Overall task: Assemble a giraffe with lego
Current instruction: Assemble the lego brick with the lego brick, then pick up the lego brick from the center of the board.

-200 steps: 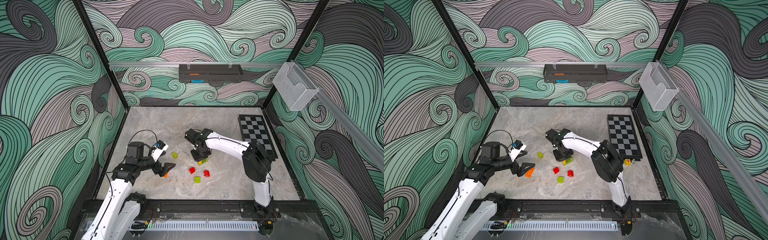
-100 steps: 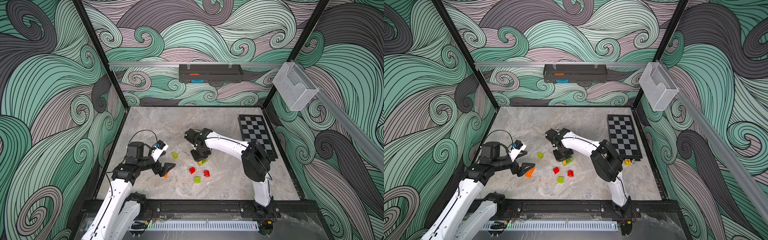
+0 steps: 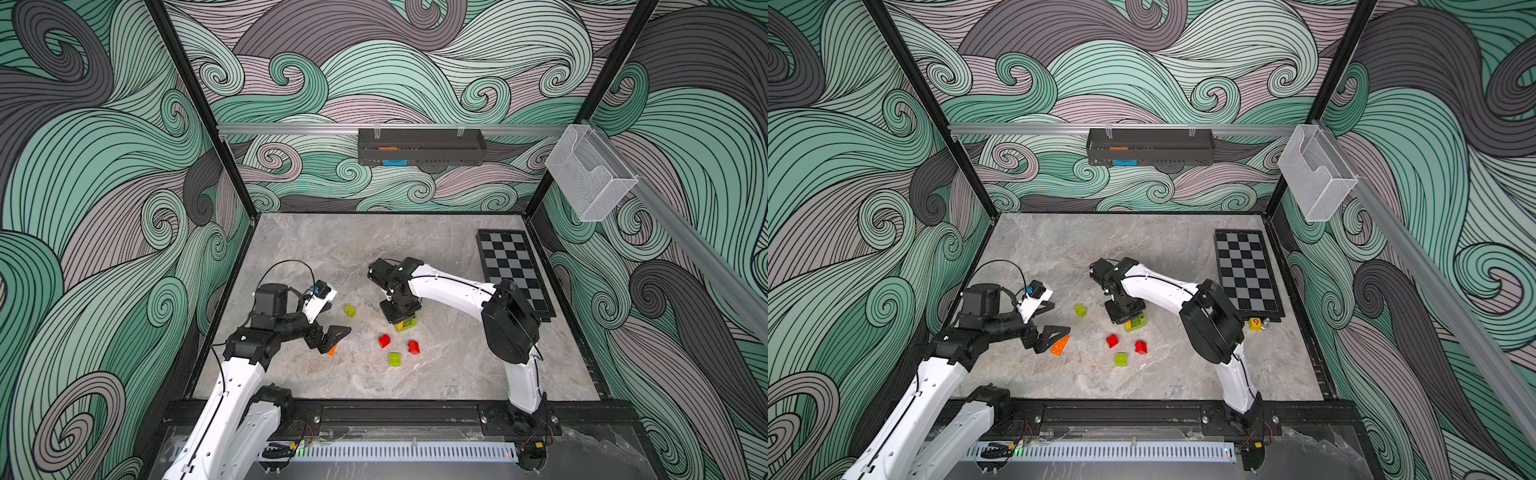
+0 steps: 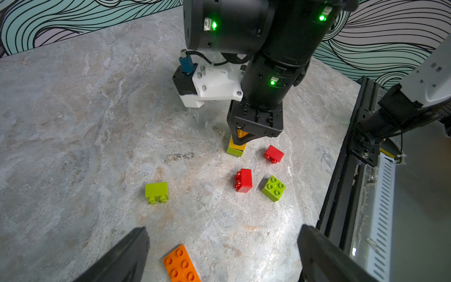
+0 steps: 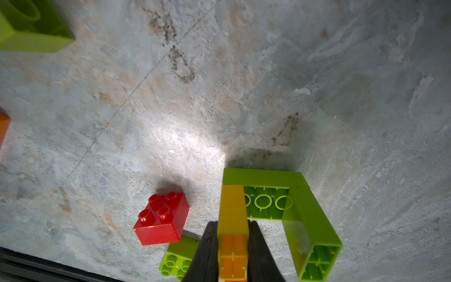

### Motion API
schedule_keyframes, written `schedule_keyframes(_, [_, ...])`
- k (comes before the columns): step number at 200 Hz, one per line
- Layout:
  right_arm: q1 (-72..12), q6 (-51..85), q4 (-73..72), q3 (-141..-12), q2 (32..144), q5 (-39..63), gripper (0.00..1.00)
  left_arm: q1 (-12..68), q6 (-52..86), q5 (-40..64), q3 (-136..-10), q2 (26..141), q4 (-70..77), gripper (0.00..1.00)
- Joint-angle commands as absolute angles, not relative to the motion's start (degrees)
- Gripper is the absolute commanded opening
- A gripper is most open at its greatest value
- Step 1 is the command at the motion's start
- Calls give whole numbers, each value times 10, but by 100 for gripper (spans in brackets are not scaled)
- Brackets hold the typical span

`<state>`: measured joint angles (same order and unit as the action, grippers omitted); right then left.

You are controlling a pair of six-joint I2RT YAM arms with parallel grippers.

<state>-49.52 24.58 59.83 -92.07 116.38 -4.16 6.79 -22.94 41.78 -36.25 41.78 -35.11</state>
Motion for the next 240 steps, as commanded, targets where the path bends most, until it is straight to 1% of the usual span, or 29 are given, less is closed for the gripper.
schedule_keyframes(1, [-497, 265, 610, -883, 1176, -18, 0, 66, -235, 430, -359, 415, -348, 99])
schedule_keyframes(32, [-496, 295, 610, -878, 1159, -21, 0, 66, -235, 431, -358, 415, -347, 99])
schedule_keyframes(68, [-498, 311, 611, -875, 1171, -16, 0, 66, -235, 431, -358, 414, -347, 99])
schedule_keyframes(111, [-512, 332, 606, -844, 1175, -77, 0, 66, -235, 431, -358, 413, -347, 99])
schedule_keyframes(130, [-519, 351, 579, -812, 1174, -83, 0, 66, -235, 432, -358, 413, -346, 99])
schedule_keyframes(148, [-521, 358, 563, -794, 1178, -81, 0, 66, -235, 432, -358, 413, -346, 98])
schedule_keyframes(177, [-517, 347, 562, -800, 1184, -76, 0, 66, -236, 431, -358, 412, -347, 99])
schedule_keyframes(216, [-496, 311, 581, -833, 1183, -40, 0, 69, -230, 423, -362, 415, -345, 99])
schedule_keyframes(240, [-482, 298, 600, -860, 1158, -25, 0, 73, -229, 418, -374, 418, -353, 99])
